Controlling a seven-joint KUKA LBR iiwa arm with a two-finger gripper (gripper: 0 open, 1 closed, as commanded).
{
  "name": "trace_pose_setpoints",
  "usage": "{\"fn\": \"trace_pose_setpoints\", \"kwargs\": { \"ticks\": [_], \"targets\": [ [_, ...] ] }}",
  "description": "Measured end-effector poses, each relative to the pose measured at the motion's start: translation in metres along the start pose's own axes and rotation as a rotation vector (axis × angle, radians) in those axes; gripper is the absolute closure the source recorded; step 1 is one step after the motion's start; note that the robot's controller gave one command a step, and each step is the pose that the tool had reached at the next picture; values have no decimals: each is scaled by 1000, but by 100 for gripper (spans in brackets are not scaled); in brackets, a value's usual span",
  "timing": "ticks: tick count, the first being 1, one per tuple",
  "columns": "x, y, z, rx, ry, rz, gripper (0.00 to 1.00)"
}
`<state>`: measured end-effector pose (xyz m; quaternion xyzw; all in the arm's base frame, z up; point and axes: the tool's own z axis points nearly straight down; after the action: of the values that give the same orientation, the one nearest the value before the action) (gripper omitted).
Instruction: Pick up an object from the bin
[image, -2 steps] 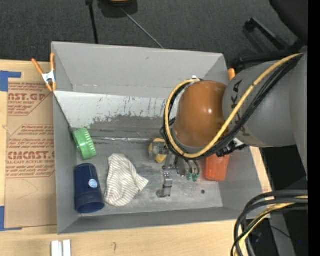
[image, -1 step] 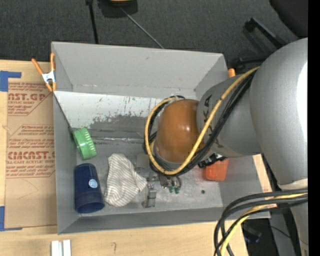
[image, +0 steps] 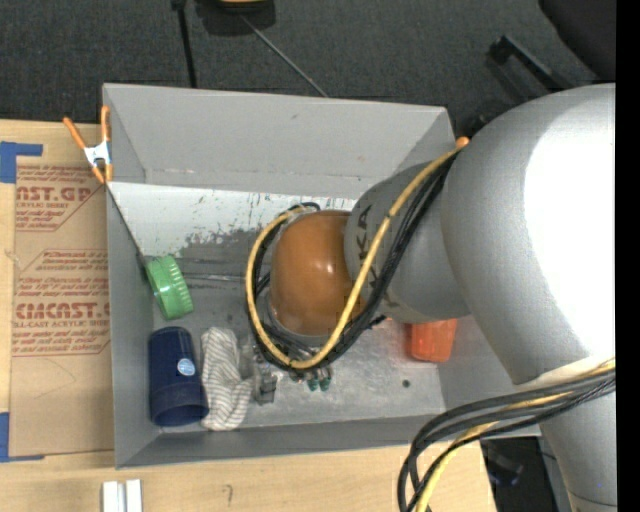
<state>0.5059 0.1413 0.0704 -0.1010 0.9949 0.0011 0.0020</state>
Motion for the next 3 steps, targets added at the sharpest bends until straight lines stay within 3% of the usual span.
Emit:
{"fn": "trace_pose_setpoints", "kwargs": {
  "ticks": [3],
  "targets": [
    [-1, 7, 0, 2, 2, -28, 100]
  ]
}}
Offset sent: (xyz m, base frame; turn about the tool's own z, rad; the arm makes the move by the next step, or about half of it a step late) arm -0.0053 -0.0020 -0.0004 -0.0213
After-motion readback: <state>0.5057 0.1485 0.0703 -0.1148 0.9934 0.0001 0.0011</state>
